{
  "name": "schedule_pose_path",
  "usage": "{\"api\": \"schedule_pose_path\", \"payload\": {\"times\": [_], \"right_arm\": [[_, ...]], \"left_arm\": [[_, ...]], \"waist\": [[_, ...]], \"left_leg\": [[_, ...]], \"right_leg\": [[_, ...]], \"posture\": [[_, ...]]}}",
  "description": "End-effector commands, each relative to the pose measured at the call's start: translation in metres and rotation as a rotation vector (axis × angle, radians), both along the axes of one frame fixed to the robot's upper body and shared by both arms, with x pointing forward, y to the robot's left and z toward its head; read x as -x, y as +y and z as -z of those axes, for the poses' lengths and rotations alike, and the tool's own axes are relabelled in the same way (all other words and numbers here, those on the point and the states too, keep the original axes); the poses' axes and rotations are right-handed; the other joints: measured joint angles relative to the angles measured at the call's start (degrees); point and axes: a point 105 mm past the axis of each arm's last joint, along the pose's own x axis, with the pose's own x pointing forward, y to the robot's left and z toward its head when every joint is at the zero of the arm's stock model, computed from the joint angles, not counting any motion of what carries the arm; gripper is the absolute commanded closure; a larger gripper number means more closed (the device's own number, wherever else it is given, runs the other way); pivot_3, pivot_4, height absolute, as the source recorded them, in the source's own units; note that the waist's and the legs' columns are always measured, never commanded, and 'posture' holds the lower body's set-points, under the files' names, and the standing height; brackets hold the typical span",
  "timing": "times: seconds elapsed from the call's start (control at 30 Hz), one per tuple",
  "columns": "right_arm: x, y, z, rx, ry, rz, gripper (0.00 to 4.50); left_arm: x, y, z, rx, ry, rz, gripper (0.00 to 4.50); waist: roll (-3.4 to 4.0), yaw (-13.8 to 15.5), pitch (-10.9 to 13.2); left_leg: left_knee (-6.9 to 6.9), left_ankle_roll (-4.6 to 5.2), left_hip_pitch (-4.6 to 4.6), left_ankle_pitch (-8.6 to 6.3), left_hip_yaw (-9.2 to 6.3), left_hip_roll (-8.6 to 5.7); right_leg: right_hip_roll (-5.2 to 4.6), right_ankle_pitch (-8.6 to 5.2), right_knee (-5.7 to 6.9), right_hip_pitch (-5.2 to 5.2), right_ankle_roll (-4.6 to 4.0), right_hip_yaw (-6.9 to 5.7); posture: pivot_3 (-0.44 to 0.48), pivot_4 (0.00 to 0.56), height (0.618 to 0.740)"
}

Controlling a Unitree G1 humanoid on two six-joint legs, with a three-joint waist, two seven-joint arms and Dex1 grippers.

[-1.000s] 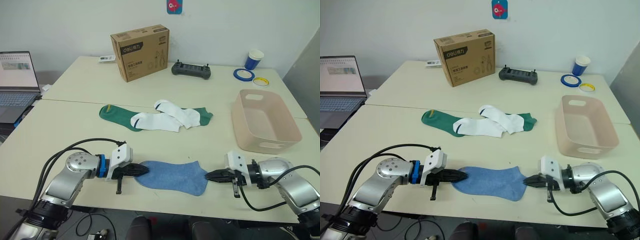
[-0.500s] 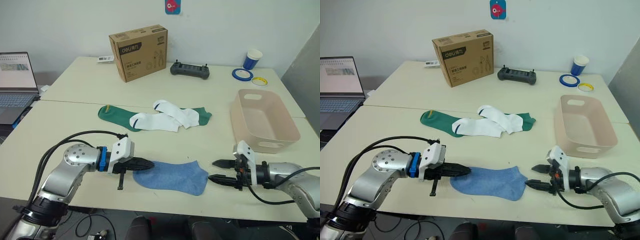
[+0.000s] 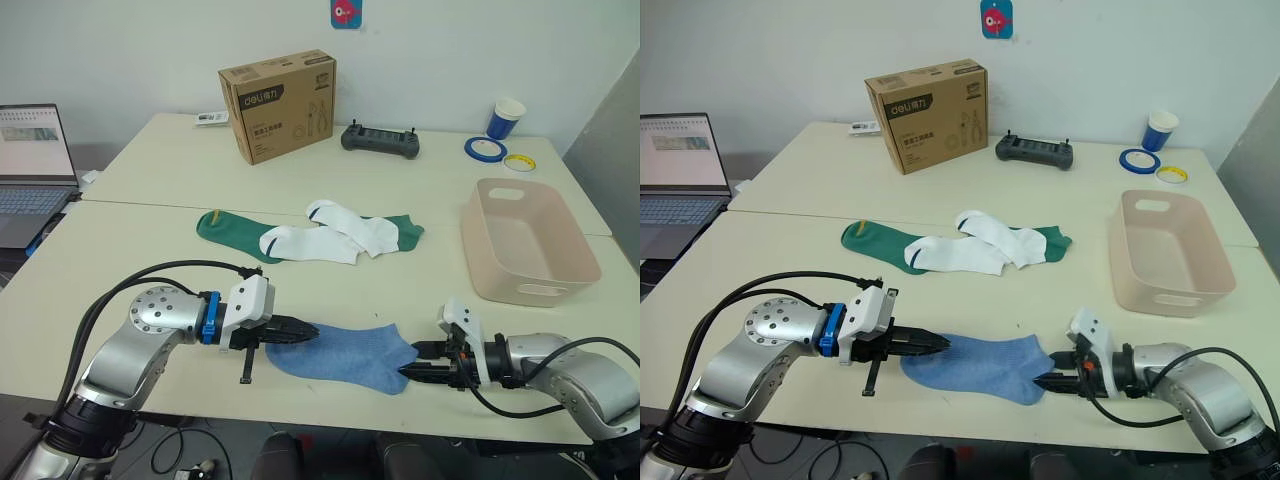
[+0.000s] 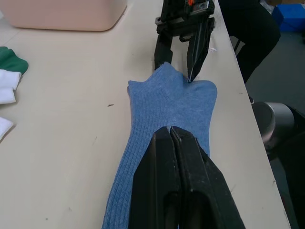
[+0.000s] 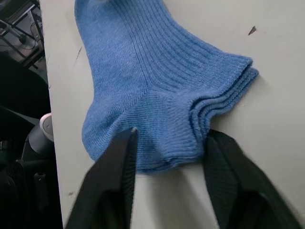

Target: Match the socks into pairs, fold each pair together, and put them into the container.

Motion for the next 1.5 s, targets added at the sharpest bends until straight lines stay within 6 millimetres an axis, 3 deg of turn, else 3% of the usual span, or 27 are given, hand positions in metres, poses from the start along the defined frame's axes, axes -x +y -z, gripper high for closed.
{"api": "schedule_pose_path", "payload": {"times": [0.03, 0.1, 0.37, 0.5, 0.77, 0.93, 1.1, 1.3, 1.5], "right_arm": [[-0.003, -0.004, -0.001, 0.0, -0.003, 0.012, 3.76], [-0.007, -0.011, -0.002, 0.0, 0.002, 0.029, 4.48], [-0.025, -0.032, -0.018, -0.006, 0.008, 0.04, 4.48], [-0.026, -0.042, -0.022, -0.005, 0.039, 0.0, 4.48], [-0.028, -0.044, -0.028, -0.023, 0.06, -0.019, 4.48], [-0.025, -0.044, -0.031, -0.032, 0.072, -0.035, 4.48], [-0.022, -0.036, -0.039, -0.071, 0.086, -0.066, 4.48], [-0.016, 0.003, -0.07, -0.259, 0.134, -0.124, 4.48], [-0.015, 0.031, -0.063, -0.286, 0.159, -0.161, 4.48]], "left_arm": [[0.003, -0.001, -0.007, 0.018, -0.034, 0.004, 4.5], [0.004, -0.001, -0.006, 0.018, -0.033, 0.005, 4.5], [-0.001, -0.005, 0.001, 0.007, -0.027, 0.019, 4.5], [-0.009, -0.019, 0.017, -0.016, -0.018, 0.024, 4.5], [-0.021, -0.039, 0.035, -0.037, 0.016, 0.009, 4.5], [-0.016, -0.033, 0.053, -0.134, 0.068, 0.013, 4.5], [-0.026, -0.027, 0.068, -0.202, 0.033, -0.057, 4.5], [-0.021, -0.03, 0.079, -0.219, 0.06, -0.037, 4.5], [-0.02, -0.033, 0.079, -0.209, 0.069, -0.034, 4.5]], "waist": [[0.0, 0.01, 0.0], [0.0, 0.01, 0.0], [0.0, 0.01, 0.0], [0.01, 0.1, 0.0], [0.01, 0.05, 0.0], [0.01, -0.03, 0.0], [0.04, 0.02, -0.02], [0.15, -0.08, -0.09], [0.13, 0.16, -0.11]], "left_leg": [[0.0, 0.0, 0.0, 0.0, 0.0, 0.0], [-0.01, 0.0, 0.0, 0.0, 0.0, 0.01], [0.04, 0.0, 0.0, 0.0, 0.04, -0.02], [0.03, 0.0, 0.0, 0.0, 0.02, -0.04], [0.01, 0.01, -0.03, 0.0, -0.02, -0.02], [0.02, 0.01, -0.02, 0.0, -0.02, -0.02], [0.03, 0.01, -0.01, 0.0, -0.04, -0.02], [0.04, 0.01, 0.06, 0.0, -0.03, -0.01], [0.05, 0.02, 0.03, 0.01, -0.06, -0.03]], "right_leg": [[0.0, 0.0, 0.0, 0.0, 0.0, 0.0], [0.0, 0.0, 0.0, 0.0, 0.0, 0.0], [-0.03, 0.03, 0.0, 0.01, 0.05, 0.03], [-0.02, 0.03, -0.01, 0.01, 0.05, 0.01], [0.04, 0.03, -0.01, -0.01, 0.03, 0.01], [0.05, 0.03, 0.01, 0.0, 0.03, 0.02], [0.04, 0.03, 0.01, 0.02, 0.04, 0.02], [0.05, 0.09, 0.05, 0.07, 0.06, 0.04], [0.03, 0.1, 0.0, 0.09, 0.07, 0.01]], "posture": [[0.0, 0.15, 0.74], [0.0, 0.15, 0.74], [0.0, 0.15, 0.74], [0.0, 0.15, 0.74], [0.0, 0.15, 0.74], [0.0, 0.15, 0.74], [0.0, 0.15, 0.74], [0.0, 0.15, 0.74], [0.0, 0.15, 0.74]]}}
